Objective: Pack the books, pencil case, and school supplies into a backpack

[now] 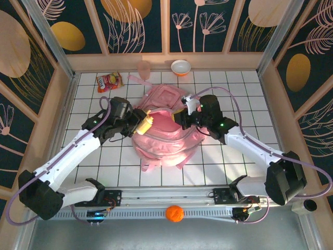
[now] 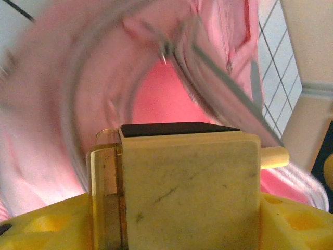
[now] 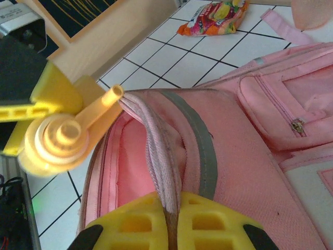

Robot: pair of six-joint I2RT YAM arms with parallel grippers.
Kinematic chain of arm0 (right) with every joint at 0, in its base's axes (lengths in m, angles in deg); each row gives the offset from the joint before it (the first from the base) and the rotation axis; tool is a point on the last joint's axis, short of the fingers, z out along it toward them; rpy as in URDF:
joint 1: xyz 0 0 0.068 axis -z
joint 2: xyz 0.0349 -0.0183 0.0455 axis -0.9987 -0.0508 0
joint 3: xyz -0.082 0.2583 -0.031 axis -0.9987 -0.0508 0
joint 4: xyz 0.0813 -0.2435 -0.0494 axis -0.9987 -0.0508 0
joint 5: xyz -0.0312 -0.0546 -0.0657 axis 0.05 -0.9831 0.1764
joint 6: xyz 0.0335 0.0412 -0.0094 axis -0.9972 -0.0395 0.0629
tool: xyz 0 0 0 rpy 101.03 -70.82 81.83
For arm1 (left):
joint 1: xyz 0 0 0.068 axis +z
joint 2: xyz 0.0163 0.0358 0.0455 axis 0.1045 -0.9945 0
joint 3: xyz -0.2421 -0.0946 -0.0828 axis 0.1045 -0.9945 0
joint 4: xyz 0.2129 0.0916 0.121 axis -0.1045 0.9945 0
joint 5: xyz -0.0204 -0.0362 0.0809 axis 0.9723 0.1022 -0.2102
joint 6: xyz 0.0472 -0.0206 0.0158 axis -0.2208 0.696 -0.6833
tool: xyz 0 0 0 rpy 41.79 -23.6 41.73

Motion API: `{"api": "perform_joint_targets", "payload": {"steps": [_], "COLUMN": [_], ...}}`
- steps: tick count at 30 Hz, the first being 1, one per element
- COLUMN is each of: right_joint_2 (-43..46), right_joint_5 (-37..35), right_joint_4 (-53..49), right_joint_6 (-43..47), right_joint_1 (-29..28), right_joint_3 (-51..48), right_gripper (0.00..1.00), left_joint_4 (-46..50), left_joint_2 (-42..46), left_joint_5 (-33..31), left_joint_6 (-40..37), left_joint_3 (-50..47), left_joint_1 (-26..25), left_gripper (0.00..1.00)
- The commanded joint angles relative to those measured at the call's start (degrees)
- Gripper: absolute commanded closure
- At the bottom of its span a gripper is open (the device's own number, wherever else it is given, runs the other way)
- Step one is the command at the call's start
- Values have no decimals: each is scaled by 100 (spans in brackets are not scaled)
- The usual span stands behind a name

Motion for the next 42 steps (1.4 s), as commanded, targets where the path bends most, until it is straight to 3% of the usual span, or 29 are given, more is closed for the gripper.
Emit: {"api": "perform_joint_targets", "payload": {"steps": [1, 12, 20, 24, 27, 34, 42], "right_joint_2": [-23, 15, 137, 177, 186, 230, 256], "right_joint_5": [-142, 370, 504, 481, 492, 635, 932], "right_joint_4": [929, 1216, 1061, 986, 936, 918, 838], "right_joint_6": [-168, -70, 116, 164, 182, 190, 270], "right_joint_1": [-27, -104, -185, -182, -180, -184, -191], "right_joint_3": [171, 104, 54, 23, 20, 1, 19], "right_gripper": [100, 100, 100, 100, 100, 100, 100], "left_joint_4": [133, -285, -490, -542, -512, -867, -1746], "left_joint_2": [-139, -984, -1440, -1283, -1062, -550, -959], "left_joint_5": [295, 305, 215, 214, 134, 321, 471], "left_joint_6": [316, 407, 291, 315, 318, 375, 540], "left_joint_3": [283, 728, 1298, 1131, 866, 47, -98], "left_joint_1": [-280, -602, -605, -604, -601, -631, -734], "left_gripper": [44, 41, 15, 14, 18, 48, 71]}}
